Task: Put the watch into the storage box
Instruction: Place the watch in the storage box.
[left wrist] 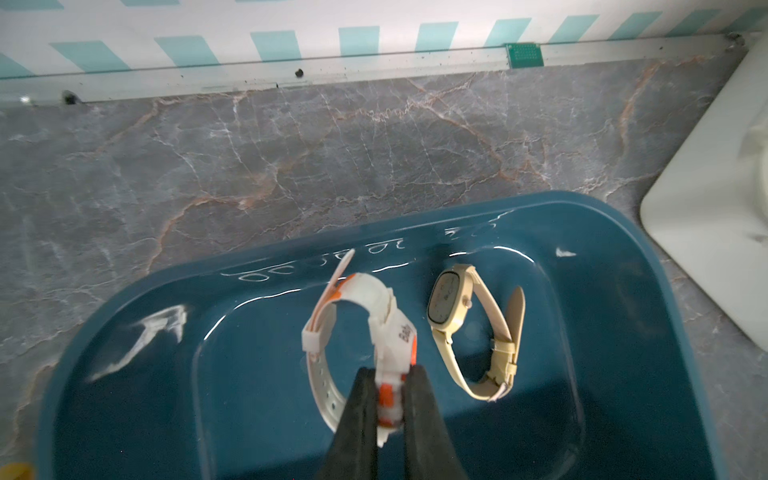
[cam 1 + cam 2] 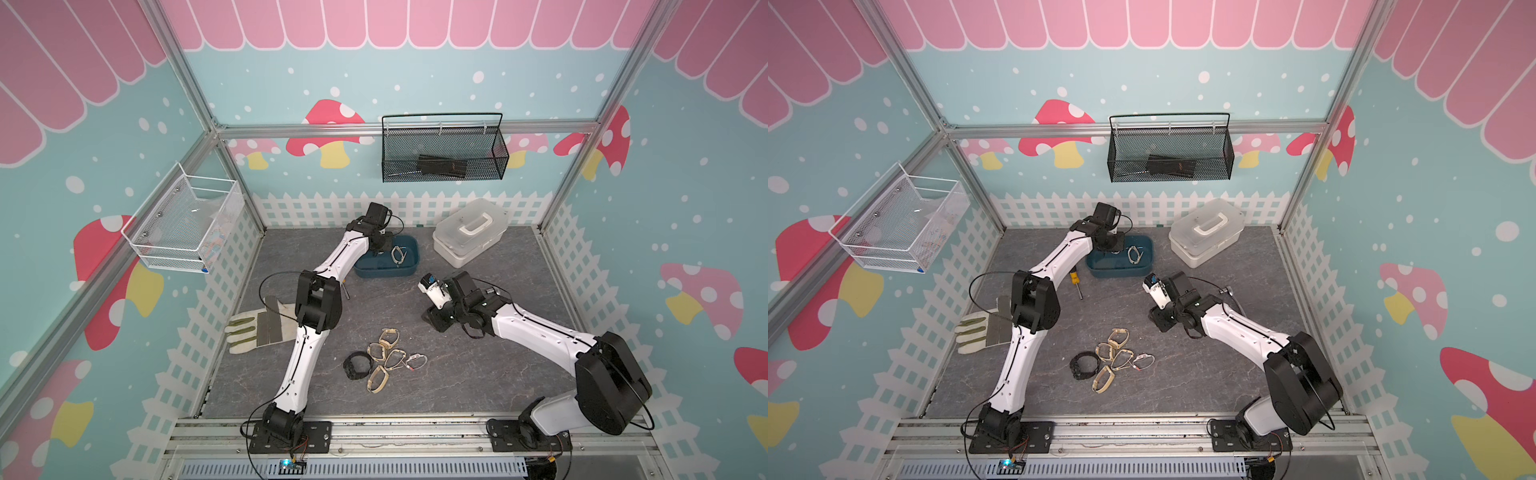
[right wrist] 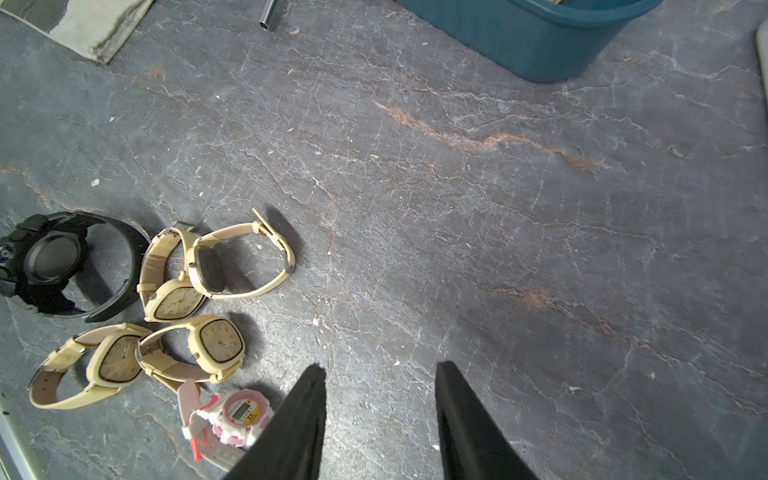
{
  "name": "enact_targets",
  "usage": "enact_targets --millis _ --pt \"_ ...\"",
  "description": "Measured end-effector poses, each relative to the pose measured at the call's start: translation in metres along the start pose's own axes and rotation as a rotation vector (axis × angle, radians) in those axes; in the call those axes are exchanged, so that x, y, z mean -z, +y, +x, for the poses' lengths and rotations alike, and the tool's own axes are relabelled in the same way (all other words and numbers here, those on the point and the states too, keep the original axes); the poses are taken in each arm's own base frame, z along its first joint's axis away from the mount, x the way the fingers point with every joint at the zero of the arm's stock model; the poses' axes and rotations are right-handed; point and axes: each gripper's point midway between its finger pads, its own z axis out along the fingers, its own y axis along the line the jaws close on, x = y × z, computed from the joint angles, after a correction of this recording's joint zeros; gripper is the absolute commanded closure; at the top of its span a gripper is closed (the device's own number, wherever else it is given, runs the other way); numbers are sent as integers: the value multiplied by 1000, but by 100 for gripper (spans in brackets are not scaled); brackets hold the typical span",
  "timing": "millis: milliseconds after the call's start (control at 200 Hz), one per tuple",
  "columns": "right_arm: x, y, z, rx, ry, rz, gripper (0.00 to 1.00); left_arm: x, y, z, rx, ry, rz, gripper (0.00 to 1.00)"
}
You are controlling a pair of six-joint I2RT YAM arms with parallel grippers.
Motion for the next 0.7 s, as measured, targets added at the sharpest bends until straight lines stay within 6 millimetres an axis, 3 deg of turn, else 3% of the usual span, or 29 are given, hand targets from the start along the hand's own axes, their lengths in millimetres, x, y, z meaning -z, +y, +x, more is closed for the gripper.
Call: enact_targets --millis 155,435,700 --pt "0 0 0 0 0 0 54 -12 0 9 7 27 5 90" --pt "0 0 0 0 1 -1 54 -11 -2 10 12 34 19 84" --pt "0 0 0 0 2 -1 54 -8 -5 5 18 26 47 71"
